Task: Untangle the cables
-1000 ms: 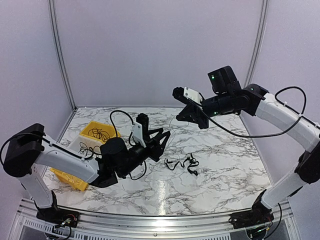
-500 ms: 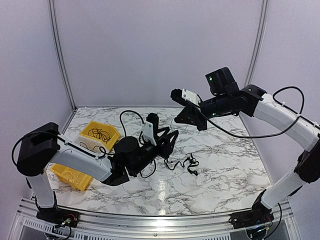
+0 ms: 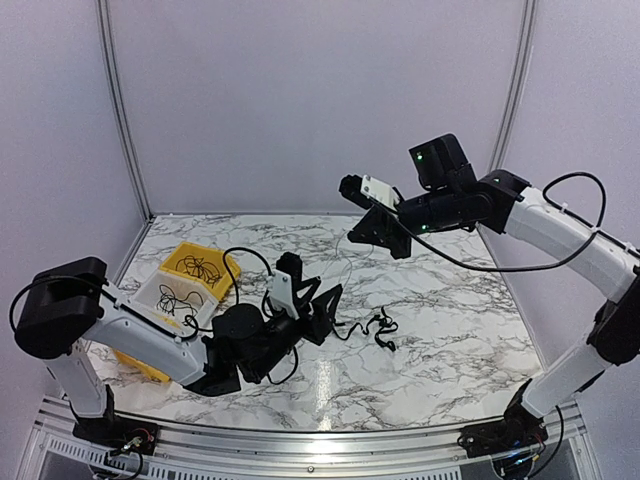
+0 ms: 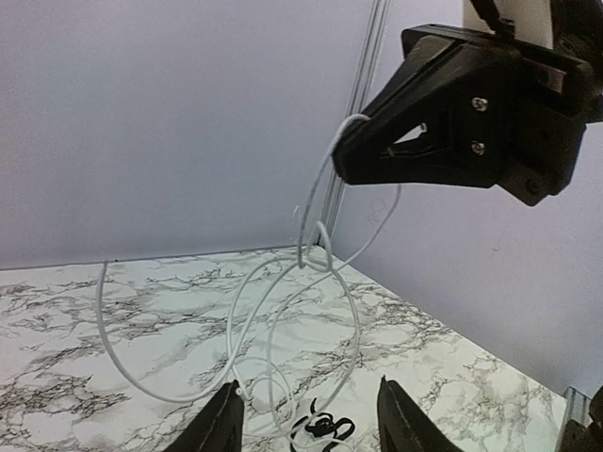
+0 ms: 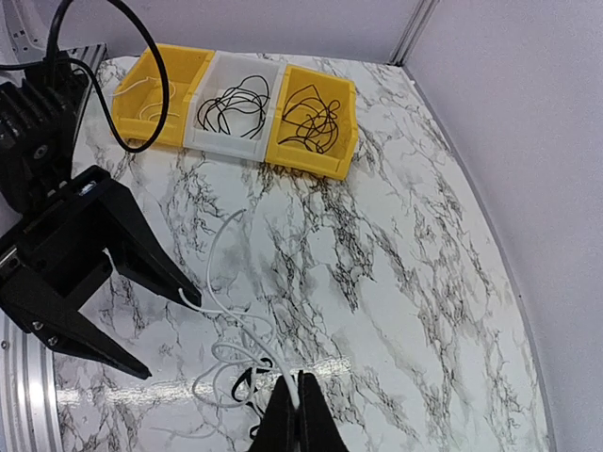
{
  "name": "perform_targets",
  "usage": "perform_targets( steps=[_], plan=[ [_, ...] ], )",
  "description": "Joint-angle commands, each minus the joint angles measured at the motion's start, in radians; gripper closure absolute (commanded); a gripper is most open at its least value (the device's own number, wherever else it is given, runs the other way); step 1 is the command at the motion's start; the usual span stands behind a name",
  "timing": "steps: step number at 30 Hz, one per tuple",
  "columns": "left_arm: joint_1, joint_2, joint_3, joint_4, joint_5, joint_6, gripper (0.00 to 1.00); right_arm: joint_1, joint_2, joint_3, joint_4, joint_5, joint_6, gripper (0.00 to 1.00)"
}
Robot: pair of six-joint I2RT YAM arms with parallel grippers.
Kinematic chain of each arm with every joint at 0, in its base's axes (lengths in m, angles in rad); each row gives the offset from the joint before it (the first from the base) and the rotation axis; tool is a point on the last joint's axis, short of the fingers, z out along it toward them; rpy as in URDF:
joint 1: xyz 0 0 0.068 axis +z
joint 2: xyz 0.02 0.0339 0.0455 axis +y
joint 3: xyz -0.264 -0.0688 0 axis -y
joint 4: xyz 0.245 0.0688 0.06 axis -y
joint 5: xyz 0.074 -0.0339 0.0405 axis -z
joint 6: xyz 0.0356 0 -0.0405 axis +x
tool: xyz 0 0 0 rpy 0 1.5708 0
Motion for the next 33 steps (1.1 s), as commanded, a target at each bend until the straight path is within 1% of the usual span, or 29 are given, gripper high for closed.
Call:
perform_targets(
  steps=[1,3,8,12,15,16,19,25,26,28,29,30,33],
  plan=[
    [-0.006,0.0,0.015,0.05,0.046,0.052,0.53,0.01,0.019,0.003,0.028,0.013,0.02,1.0],
    [-0.005,0.025,0.047,0.03,0.075,0.058,0.54,0.01,0.023,0.006,0.028,0.012,0.021,1.0],
    [0.009,0.099,0.135,-0.029,0.054,0.047,0.53,0.01,0.023,0.012,0.022,0.007,0.024,1.0],
    [0.034,0.135,0.176,-0.043,0.078,0.012,0.58,0.01,0.019,0.012,0.018,0.006,0.028,1.0],
    [0.046,0.151,0.189,-0.046,0.091,-0.002,0.67,0.01,0.016,0.012,0.017,0.008,0.027,1.0],
    [0.051,0.156,0.192,-0.046,0.097,-0.003,0.73,0.01,0.015,0.012,0.017,0.01,0.027,1.0],
    [0.055,0.162,0.194,-0.046,0.102,-0.003,1.0,0.009,0.018,0.016,0.019,0.011,0.031,1.0],
    [0.054,0.165,0.157,-0.036,0.088,-0.021,1.0,0.008,0.023,0.052,0.013,0.019,0.03,1.0],
    [0.055,0.162,0.144,-0.023,0.092,-0.025,0.97,0.008,0.025,0.055,0.012,0.017,0.03,1.0],
    [0.053,0.157,0.127,0.008,0.102,-0.024,0.75,0.007,0.03,0.054,0.01,0.014,0.032,1.0],
    [0.049,0.152,0.119,0.018,0.099,-0.024,0.68,0.007,0.032,0.051,0.01,0.013,0.032,1.0],
    [0.045,0.146,0.111,0.024,0.094,-0.024,0.66,0.007,0.033,0.049,0.01,0.013,0.033,1.0],
    [0.027,0.124,0.073,0.042,0.063,-0.03,0.64,0.008,0.034,0.043,0.013,0.014,0.032,1.0]
  ],
)
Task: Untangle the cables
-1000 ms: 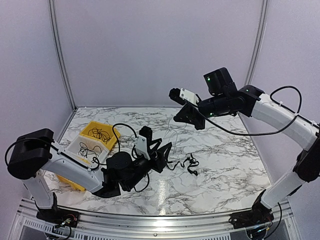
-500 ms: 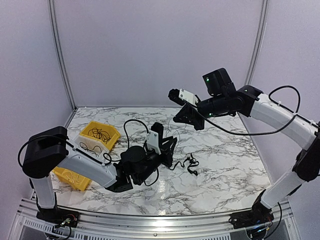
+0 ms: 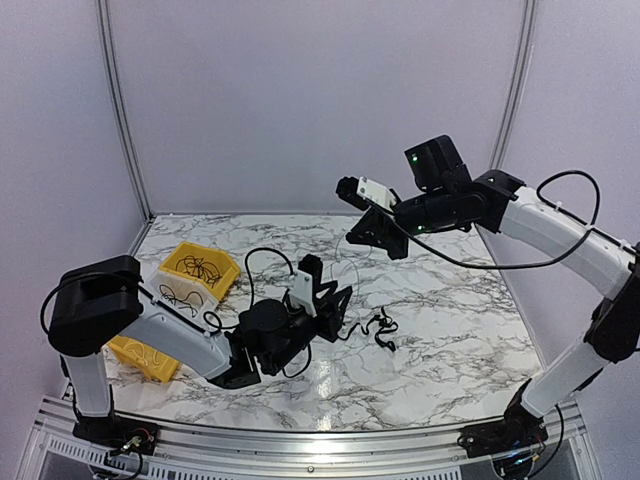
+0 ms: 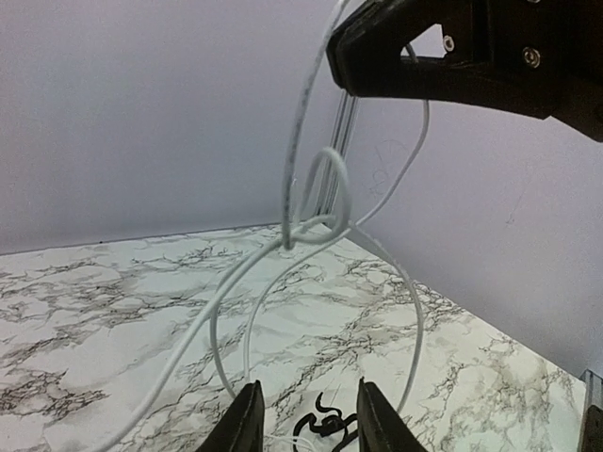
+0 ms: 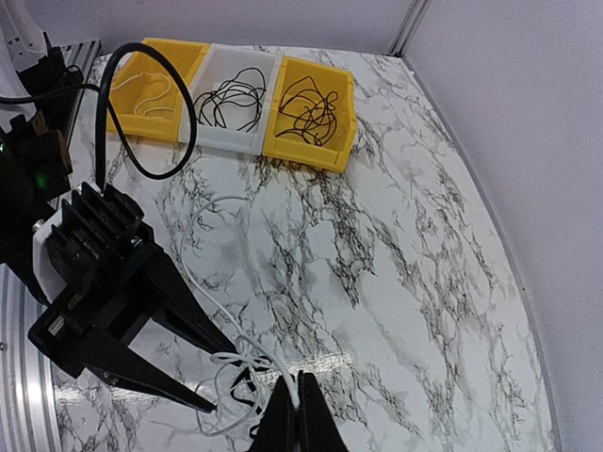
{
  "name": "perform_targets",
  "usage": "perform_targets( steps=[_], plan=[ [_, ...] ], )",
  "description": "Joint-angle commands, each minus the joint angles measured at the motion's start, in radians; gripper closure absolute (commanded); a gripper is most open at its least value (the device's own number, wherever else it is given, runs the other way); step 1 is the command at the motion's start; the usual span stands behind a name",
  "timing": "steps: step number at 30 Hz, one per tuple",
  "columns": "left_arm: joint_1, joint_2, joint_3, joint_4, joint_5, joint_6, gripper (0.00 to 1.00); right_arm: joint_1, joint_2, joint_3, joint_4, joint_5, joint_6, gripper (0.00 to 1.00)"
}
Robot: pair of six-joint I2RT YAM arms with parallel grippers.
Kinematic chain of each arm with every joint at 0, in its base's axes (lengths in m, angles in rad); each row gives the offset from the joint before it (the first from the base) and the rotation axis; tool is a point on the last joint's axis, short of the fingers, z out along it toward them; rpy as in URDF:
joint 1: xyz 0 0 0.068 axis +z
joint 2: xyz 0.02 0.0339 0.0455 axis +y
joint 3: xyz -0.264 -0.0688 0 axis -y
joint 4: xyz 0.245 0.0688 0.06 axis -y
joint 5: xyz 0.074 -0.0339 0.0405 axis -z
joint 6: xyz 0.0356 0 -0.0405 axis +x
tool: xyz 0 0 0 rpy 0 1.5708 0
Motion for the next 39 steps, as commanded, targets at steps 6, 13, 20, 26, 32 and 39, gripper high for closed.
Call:
perform_targets(
  steps=[6,13,20,26,32,39],
  plan=[
    [-0.048,-0.059,-0.106,0.136,0.015,0.026,0.57,0.008,0.009,0.037,0.013,0.007,0.02,1.0],
    [-0.053,-0.003,-0.014,0.172,0.036,0.066,0.49,0.008,0.019,0.043,0.01,0.006,0.026,1.0],
    [-0.049,0.079,0.104,0.157,-0.061,0.075,0.46,0.008,0.014,0.044,0.009,0.001,0.029,1.0],
    [-0.024,0.124,0.168,0.087,-0.127,0.03,0.68,0.008,0.014,0.046,0.011,-0.001,0.032,1.0],
    [-0.04,0.094,0.082,0.105,-0.106,0.004,1.0,-0.012,0.025,0.094,0.015,0.09,0.038,1.0],
    [-0.068,0.035,-0.109,0.116,-0.122,-0.171,1.0,-0.119,0.041,0.23,0.019,0.125,0.06,1.0]
  ],
)
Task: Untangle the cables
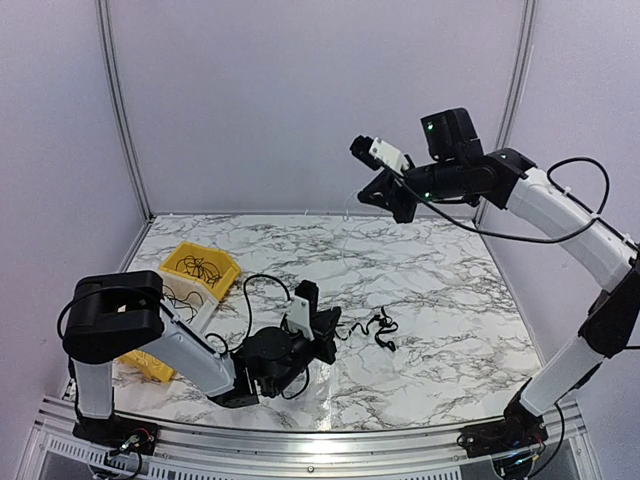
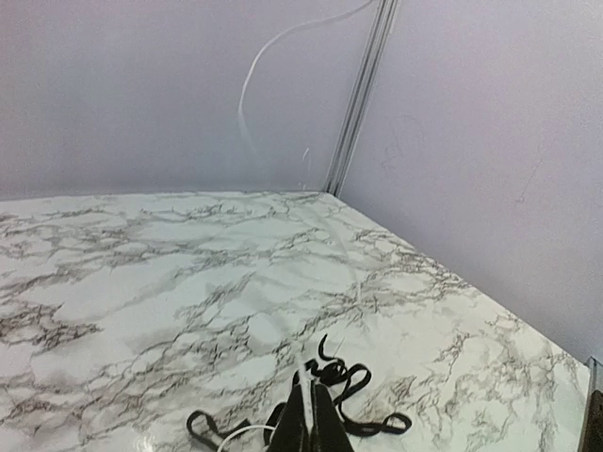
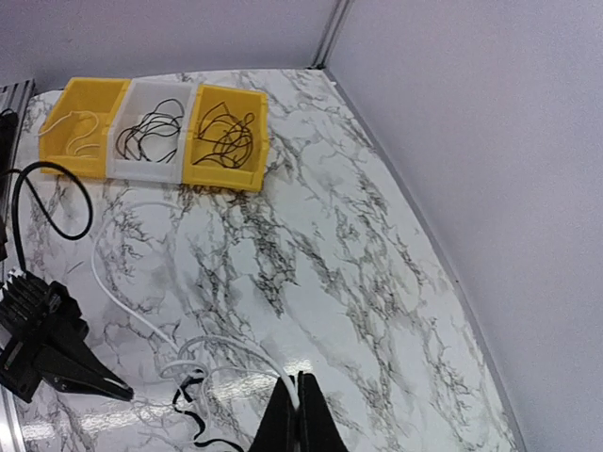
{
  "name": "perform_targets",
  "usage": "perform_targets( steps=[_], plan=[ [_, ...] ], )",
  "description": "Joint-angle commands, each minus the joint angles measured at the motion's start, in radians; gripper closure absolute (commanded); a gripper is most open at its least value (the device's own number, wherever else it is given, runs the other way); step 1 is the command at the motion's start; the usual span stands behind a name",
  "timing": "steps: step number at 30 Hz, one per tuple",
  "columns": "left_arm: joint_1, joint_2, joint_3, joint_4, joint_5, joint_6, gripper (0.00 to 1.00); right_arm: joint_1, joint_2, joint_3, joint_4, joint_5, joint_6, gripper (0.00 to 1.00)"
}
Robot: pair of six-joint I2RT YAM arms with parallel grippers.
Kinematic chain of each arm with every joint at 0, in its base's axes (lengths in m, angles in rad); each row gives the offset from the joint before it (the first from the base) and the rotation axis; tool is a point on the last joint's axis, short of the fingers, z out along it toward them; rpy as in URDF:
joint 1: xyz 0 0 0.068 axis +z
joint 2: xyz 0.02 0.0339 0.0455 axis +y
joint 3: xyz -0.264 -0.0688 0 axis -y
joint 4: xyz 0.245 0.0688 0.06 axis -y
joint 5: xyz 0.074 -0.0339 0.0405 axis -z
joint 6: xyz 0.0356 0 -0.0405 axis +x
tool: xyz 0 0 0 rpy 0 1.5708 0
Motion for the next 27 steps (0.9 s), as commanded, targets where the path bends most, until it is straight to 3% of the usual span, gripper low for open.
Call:
perform_targets(
  steps=[1,11,14,16,20,24,27],
  plan=[
    [-0.011,-0.055,-0.094,0.022,-0.026,-0.147,1.0,-0.065,0.0,0.107,0.026,0.054,0.033,1.0],
    [-0.012,-0.053,-0.199,0.025,-0.05,-0.272,1.0,-0.128,-0.023,0.111,0.074,0.1,0.059,1.0],
    [-0.013,-0.082,-0.185,0.029,-0.031,-0.203,0.68,-0.127,-0.021,0.069,0.074,0.078,0.054,1.0],
    [-0.013,-0.124,-0.178,0.032,-0.026,-0.148,0.55,-0.126,-0.022,0.026,0.074,0.058,0.048,1.0],
    [-0.011,-0.225,-0.171,0.032,-0.044,-0.071,0.42,-0.114,-0.042,-0.056,0.077,0.01,0.028,1.0],
    [-0.01,-0.31,-0.16,0.032,-0.049,0.015,0.41,-0.076,-0.059,-0.126,0.078,0.009,0.016,1.0],
    [-0.006,-0.342,-0.135,0.028,0.0,0.097,0.48,-0.044,-0.066,-0.167,0.085,0.022,0.015,1.0]
  ],
)
